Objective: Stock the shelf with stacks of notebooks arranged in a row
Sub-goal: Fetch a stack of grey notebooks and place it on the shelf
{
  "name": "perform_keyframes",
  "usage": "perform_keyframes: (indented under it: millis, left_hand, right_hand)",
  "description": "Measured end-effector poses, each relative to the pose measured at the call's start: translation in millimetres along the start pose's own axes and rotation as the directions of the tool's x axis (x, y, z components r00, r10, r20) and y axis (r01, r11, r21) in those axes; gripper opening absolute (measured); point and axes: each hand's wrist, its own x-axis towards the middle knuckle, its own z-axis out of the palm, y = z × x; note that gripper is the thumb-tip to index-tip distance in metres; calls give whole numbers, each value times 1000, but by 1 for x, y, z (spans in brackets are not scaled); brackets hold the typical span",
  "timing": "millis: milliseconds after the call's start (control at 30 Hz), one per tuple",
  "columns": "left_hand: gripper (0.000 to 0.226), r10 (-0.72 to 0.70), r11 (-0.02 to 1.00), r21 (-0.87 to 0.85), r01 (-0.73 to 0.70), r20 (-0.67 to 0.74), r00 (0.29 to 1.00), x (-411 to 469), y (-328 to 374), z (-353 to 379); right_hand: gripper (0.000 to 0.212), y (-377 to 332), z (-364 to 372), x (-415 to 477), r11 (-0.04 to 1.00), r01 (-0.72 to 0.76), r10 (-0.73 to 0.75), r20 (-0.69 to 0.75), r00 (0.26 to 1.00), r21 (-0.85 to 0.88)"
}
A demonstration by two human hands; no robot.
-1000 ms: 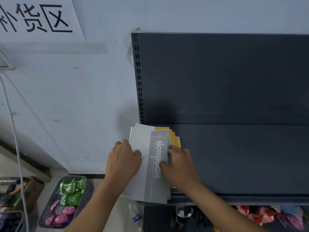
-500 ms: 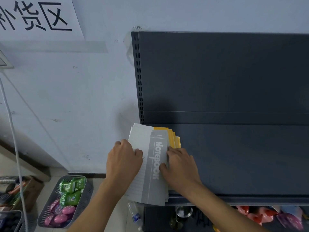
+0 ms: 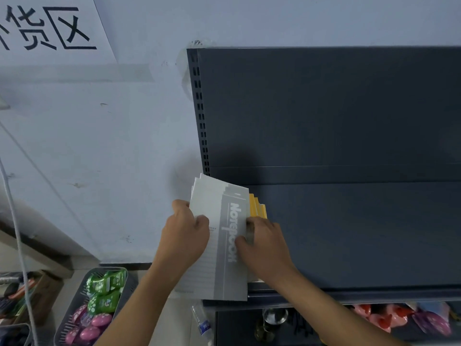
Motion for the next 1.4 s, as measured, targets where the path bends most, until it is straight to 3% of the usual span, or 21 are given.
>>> perform_keyframes:
  millis: [67,167,233,333,433,567,867,1167,1400]
  left_hand:
    - [20,-33,993,-112,39,50,998,4,0,-3]
    - [26,-19,984,-175,35,93,996,8,0,2]
    - [36,57,996,-80,-48,118,991,8,3,12]
    - [55,197,955,198,-219,124,972,9,9,29]
    - [49,270,904,316,-287,100,958,13,22,43]
    - [58,341,898,249,-362,125,932,7,42,64]
    - [41,491,821,213,-530,211,845,-15,90,115]
    - [38,556,752,236,-616,274,784,-73,163,186]
    - [35,569,685,275,-675,377,731,-140,232,279]
  right_hand:
    - [51,-1,-5,3,987,-73,75,-13,997,145]
    - [35,0,-16,6,941,-123,130,1,992,315]
    - [31,2,-24,6,928,-129,141,-11,990,349]
    - [33,6,-37,5,948,-143,163,-48,985,283]
    - [40,20,-54,2,954,-168,197,-99,975,249]
    - [41,40,-81,-11,949,-216,258,-172,951,229]
    - [37,86,-128,-45,957,-289,285,-326,901,38]
    - [33,160,-202,-92,960,-279,266,-420,868,32]
    - [32,252,-271,-143,931,-364,335,-476,813,33]
